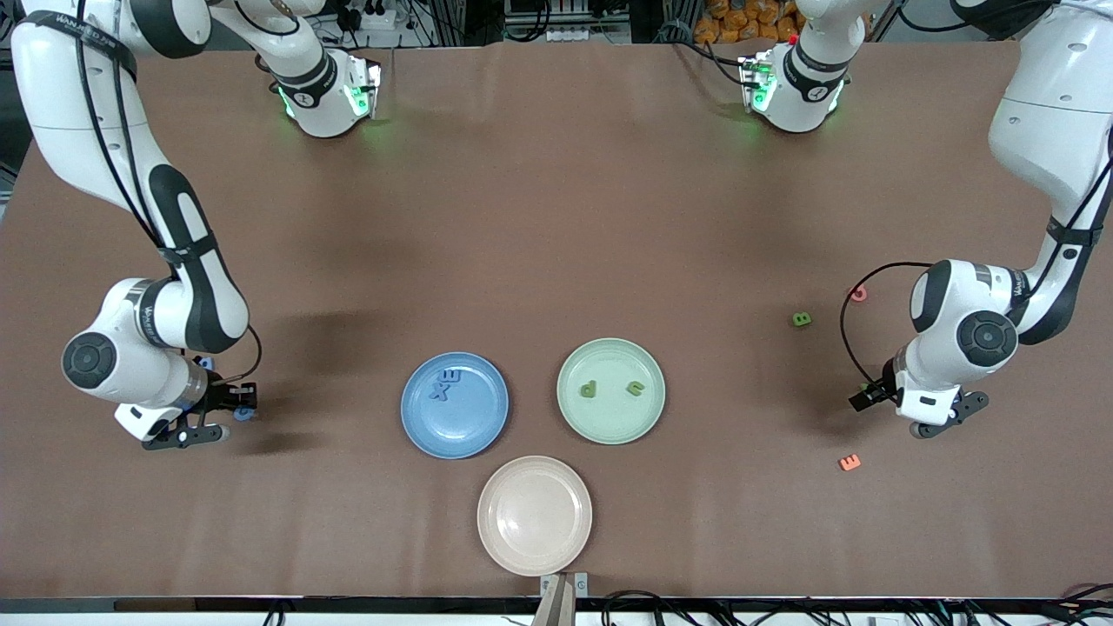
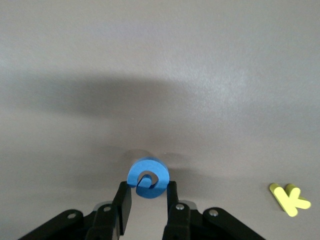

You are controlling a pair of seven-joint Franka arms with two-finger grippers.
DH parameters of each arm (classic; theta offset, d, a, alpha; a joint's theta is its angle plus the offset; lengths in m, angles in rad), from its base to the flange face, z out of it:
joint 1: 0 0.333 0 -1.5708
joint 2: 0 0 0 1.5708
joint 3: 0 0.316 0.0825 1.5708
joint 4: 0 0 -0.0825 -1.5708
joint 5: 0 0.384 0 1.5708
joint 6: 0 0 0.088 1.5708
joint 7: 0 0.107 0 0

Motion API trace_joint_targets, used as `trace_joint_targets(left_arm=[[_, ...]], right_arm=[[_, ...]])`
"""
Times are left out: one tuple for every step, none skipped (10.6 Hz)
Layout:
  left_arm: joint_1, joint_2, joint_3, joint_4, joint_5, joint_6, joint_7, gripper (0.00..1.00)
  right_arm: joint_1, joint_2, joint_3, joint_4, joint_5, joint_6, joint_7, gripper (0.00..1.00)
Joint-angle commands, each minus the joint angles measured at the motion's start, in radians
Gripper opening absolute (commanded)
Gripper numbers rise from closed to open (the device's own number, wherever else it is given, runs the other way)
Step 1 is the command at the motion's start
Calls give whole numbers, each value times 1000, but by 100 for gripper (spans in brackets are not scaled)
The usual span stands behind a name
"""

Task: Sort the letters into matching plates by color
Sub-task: 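Lift the blue G with the right gripper while the left gripper grasps green N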

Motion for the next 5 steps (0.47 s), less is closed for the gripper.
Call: trace_joint_targets(left_arm=[[9,9,-11,10,-27,8,36,100],[8,8,-14,8,-27,6,36,100],[6,8,-14,7,-27,6,36,100],[6,8,-16,4,-27,6,39,100],[6,9,-14,-1,-27,3,43,100]], right_arm=[[29,3,2,127,18,-160,8,21],[49,2,2,150,21,-191,13,21],[69,-3,0,165,38,-211,46,21],[93,-3,0,184,45,-237,80,21],[121,-4,0,199,52,-254,124,21]])
